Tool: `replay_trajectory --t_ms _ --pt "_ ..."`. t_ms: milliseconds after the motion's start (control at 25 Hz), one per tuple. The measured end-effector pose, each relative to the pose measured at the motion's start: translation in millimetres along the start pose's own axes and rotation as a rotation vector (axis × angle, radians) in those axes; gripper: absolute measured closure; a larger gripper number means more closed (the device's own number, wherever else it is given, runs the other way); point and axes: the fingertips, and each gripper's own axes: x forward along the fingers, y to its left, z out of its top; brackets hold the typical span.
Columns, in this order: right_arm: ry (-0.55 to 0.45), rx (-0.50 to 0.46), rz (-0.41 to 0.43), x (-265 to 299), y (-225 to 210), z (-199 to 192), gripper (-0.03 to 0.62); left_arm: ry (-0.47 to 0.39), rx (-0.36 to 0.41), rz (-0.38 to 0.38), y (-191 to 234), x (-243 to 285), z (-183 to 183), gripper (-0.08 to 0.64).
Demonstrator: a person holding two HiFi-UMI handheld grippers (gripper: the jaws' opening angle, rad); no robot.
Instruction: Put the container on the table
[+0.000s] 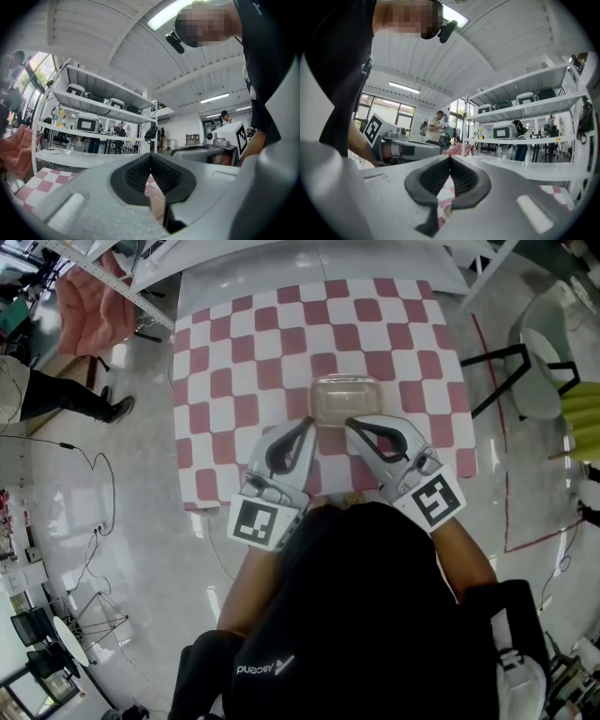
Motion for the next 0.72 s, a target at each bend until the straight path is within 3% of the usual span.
replay_trajectory --t_ms 720 --pt "-0.003 0.001 0.026 -5 16 4 0.589 -0.006 -0.001 0.009 -6 -15 5 0.551"
